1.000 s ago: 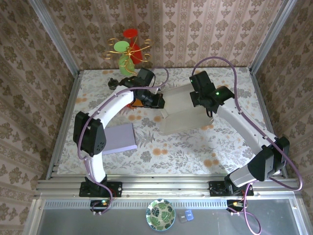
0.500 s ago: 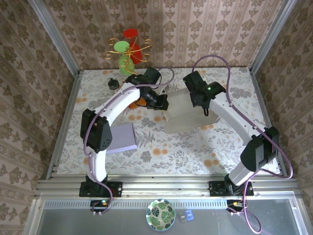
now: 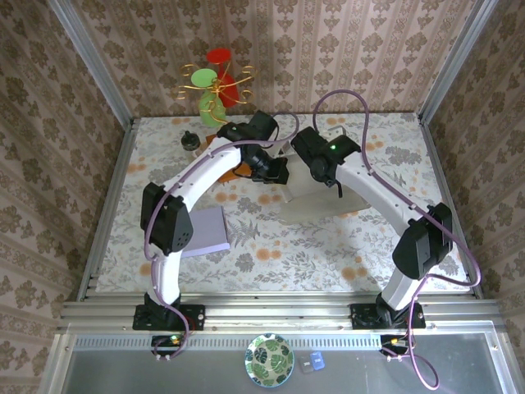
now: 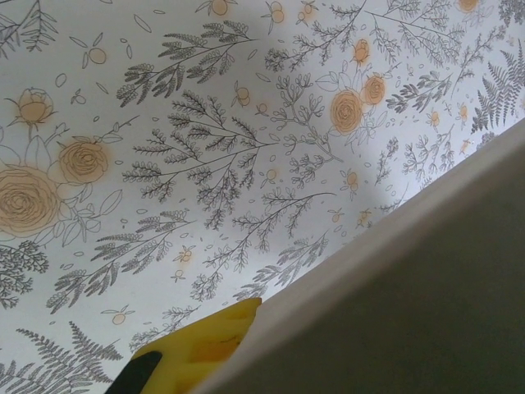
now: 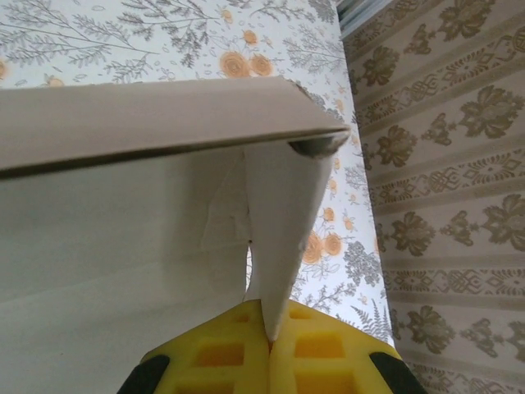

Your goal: Fold the paper box

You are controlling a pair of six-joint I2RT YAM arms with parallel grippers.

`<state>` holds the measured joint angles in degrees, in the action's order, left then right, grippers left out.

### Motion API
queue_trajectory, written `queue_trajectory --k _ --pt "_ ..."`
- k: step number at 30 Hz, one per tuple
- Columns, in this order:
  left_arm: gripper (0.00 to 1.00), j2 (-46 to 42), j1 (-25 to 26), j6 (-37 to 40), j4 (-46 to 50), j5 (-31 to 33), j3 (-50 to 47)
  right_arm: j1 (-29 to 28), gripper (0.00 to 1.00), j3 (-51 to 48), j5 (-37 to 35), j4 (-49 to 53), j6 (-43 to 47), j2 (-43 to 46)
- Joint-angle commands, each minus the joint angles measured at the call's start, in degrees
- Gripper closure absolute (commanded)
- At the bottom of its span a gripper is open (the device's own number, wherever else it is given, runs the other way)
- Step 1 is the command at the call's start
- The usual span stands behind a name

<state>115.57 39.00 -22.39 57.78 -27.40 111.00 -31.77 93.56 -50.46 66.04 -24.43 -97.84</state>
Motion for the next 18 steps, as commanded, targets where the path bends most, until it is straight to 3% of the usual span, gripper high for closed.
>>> queue_trajectory --k 1,5,9,14,18 --pt "1.0 -0.18 0.1 -0.61 1.4 -2.26 2.18 1.19 1.0 -1.07 -2.06 0.76 0.1 0.09" --pt "1.0 -0.34 0.1 -0.62 0.94 -2.82 1.67 2.64 0.99 -2.19 5.4 -3.2 2.08 3.24" --pt "1.0 -0.53 0.11 -0.87 0.58 -2.97 1.17 4.44 0.88 -3.12 10.64 -5.79 3.07 5.55" --pt "1.0 -0.44 0.09 -0.88 0.45 -3.28 1.29 6.33 0.76 -4.16 14.3 -7.2 3.14 7.43" --pt "1.0 -0.42 0.06 -0.9 0.37 -3.48 1.48 7.72 0.75 -4.89 15.67 -7.3 3.07 7.25"
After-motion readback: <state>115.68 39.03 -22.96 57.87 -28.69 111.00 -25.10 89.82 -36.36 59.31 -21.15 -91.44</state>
